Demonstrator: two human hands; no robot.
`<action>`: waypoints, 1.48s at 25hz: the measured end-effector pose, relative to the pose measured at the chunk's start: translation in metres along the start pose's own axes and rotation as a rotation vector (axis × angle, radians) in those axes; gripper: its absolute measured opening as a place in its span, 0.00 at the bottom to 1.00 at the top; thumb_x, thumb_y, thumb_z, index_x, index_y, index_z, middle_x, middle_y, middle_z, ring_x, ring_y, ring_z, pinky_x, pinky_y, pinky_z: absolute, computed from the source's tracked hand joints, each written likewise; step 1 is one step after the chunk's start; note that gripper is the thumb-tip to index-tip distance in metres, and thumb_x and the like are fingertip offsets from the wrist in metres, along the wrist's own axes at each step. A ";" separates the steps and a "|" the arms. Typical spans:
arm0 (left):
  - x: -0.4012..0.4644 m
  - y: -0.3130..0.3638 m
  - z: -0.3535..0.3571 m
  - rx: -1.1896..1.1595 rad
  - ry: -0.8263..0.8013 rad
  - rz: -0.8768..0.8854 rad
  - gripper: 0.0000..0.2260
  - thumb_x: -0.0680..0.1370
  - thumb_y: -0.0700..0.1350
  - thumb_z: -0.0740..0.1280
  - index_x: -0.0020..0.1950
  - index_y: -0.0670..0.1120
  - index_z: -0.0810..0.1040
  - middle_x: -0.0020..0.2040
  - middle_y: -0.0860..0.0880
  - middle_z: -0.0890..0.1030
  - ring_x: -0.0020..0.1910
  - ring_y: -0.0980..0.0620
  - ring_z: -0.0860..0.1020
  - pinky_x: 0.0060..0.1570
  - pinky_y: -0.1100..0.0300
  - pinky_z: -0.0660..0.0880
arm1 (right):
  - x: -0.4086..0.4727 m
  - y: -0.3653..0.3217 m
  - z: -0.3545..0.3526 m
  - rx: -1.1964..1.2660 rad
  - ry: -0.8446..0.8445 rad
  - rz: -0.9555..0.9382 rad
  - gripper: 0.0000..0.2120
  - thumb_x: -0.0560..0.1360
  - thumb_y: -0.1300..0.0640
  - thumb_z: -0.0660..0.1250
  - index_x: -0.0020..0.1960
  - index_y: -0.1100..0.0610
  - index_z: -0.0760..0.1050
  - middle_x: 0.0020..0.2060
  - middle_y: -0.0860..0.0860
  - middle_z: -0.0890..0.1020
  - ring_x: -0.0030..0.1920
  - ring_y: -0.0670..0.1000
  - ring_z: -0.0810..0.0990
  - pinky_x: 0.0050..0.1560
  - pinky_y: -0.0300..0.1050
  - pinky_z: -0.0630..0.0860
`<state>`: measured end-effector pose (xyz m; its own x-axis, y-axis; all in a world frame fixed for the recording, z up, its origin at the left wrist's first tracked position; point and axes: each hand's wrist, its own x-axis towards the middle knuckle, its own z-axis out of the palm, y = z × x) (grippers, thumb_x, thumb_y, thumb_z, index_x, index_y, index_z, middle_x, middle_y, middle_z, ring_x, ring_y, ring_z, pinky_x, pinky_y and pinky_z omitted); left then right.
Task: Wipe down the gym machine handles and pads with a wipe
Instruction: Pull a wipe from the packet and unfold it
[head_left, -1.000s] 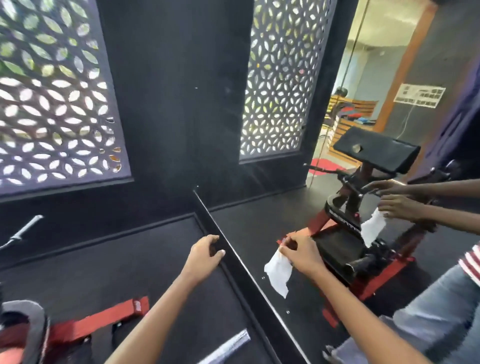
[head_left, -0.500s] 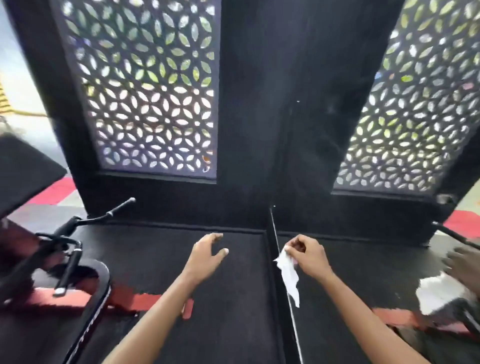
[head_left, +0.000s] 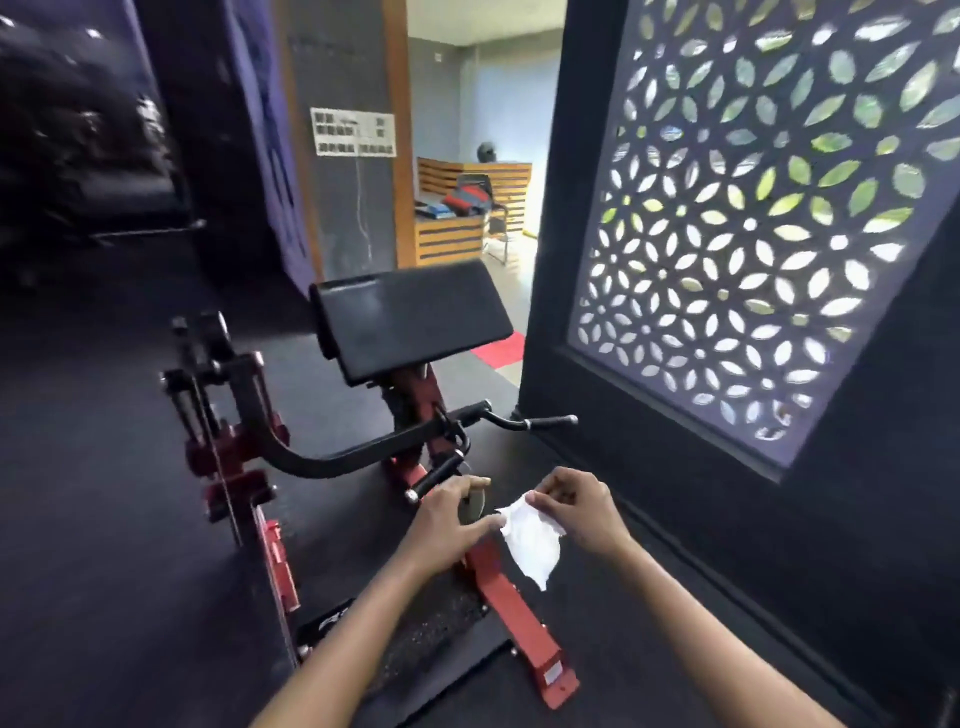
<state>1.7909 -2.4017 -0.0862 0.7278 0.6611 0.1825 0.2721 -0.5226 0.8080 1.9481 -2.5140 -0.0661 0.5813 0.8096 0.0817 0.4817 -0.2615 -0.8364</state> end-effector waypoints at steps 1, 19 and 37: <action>-0.001 -0.002 -0.007 0.014 0.026 -0.019 0.20 0.72 0.49 0.73 0.62 0.48 0.77 0.57 0.57 0.76 0.55 0.62 0.72 0.56 0.67 0.67 | 0.015 -0.006 0.012 0.034 -0.055 -0.038 0.09 0.70 0.56 0.74 0.35 0.55 0.77 0.28 0.47 0.79 0.29 0.43 0.74 0.31 0.36 0.70; 0.052 -0.063 -0.047 -0.460 -0.069 -0.288 0.16 0.67 0.50 0.72 0.50 0.44 0.78 0.44 0.47 0.80 0.43 0.51 0.78 0.40 0.62 0.73 | 0.132 -0.009 0.079 0.247 -0.278 -0.241 0.08 0.73 0.58 0.70 0.36 0.52 0.76 0.31 0.45 0.78 0.35 0.44 0.75 0.40 0.42 0.71; 0.305 -0.113 -0.061 -0.887 0.114 -0.447 0.05 0.76 0.35 0.67 0.50 0.41 0.75 0.41 0.48 0.78 0.38 0.53 0.77 0.36 0.63 0.77 | 0.340 0.019 0.046 0.876 -0.352 0.292 0.23 0.66 0.66 0.73 0.61 0.62 0.74 0.54 0.62 0.79 0.45 0.57 0.81 0.41 0.47 0.81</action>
<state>1.9442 -2.1080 -0.0881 0.5959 0.7708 -0.2254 -0.0957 0.3468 0.9331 2.1248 -2.2197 -0.0785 0.3037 0.9224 -0.2386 -0.3880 -0.1090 -0.9152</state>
